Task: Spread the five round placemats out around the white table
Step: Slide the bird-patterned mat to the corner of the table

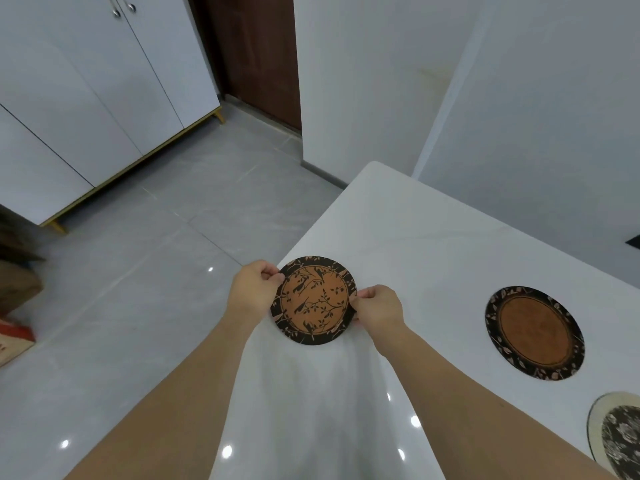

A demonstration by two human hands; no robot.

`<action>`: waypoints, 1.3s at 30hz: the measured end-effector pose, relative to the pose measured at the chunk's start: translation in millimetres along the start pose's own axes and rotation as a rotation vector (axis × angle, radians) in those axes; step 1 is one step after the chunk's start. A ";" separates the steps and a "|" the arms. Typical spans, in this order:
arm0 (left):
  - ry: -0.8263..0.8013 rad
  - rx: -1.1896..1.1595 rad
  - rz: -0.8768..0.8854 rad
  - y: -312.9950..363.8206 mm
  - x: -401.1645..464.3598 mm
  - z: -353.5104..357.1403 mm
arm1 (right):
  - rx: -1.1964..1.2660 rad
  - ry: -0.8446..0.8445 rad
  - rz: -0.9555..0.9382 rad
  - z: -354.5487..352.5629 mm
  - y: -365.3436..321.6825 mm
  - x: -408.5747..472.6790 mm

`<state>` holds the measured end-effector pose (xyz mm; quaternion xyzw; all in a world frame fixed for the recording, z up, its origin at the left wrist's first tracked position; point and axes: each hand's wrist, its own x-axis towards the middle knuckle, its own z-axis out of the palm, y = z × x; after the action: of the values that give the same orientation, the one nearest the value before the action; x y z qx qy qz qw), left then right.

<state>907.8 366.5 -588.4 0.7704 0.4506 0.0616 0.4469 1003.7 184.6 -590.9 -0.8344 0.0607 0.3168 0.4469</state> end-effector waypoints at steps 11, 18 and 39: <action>0.013 -0.018 0.049 -6.4 38.1 18.9 | 0.029 0.079 0.016 11.2 -5.0 24.4; 0.073 0.027 0.113 -7.6 38.4 27.6 | 0.048 0.087 0.003 13.8 -5.9 24.3; 0.166 -0.031 0.217 4.8 62.5 52.7 | 0.006 0.275 -0.174 14.5 -11.6 37.6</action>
<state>973.8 379.1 -635.3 0.7998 0.3988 0.1801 0.4108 1031.1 209.8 -610.4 -0.8708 0.0498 0.1596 0.4624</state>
